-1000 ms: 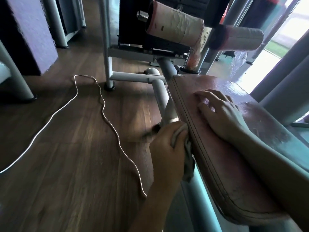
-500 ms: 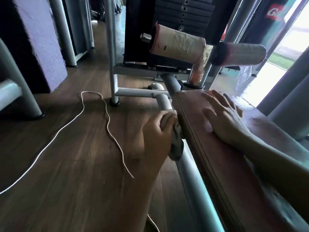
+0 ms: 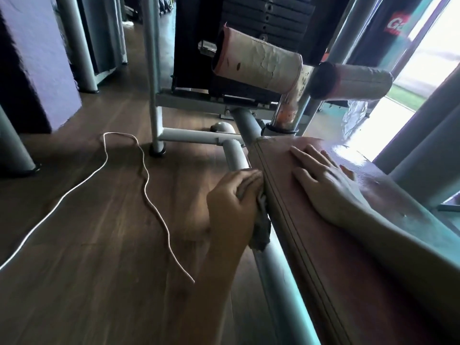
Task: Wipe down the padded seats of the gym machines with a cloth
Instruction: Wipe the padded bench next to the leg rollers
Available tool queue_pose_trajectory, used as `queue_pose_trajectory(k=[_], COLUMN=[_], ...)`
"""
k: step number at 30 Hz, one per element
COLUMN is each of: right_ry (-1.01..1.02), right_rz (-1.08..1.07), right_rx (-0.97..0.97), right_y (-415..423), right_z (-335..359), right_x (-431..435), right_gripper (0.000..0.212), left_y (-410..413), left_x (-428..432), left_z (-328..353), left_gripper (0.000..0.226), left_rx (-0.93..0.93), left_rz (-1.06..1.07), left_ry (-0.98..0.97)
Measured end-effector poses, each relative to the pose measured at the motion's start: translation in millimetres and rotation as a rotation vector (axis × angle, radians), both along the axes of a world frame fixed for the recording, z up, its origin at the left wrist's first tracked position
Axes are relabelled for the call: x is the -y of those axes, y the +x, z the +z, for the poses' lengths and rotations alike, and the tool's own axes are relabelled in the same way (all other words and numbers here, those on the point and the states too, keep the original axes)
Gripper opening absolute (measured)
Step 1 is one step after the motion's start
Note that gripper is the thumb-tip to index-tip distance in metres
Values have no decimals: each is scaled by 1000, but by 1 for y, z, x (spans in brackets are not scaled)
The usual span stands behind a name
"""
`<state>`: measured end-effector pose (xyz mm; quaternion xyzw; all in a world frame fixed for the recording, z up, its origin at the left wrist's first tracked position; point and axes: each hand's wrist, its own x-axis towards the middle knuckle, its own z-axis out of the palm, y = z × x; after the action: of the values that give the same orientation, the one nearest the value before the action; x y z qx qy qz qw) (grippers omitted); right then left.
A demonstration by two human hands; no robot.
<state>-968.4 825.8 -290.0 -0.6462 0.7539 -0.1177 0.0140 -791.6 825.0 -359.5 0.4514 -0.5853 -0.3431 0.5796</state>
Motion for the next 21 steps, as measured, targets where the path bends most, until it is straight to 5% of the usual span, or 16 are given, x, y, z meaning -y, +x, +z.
queue_pose_trajectory(k=[15,21], right_ry=[11,2], right_rz=[15,20], right_rx=[36,63], right_y=[3,2], right_z=[3,3], right_x=[-5,-5], right_gripper=[52,55], left_y=[10,11], left_x=[-36,26], left_z=[-16,6], left_gripper=[15,14], left_rx=[-9,-5], left_rz=[-58,25], left_ry=[27,-11])
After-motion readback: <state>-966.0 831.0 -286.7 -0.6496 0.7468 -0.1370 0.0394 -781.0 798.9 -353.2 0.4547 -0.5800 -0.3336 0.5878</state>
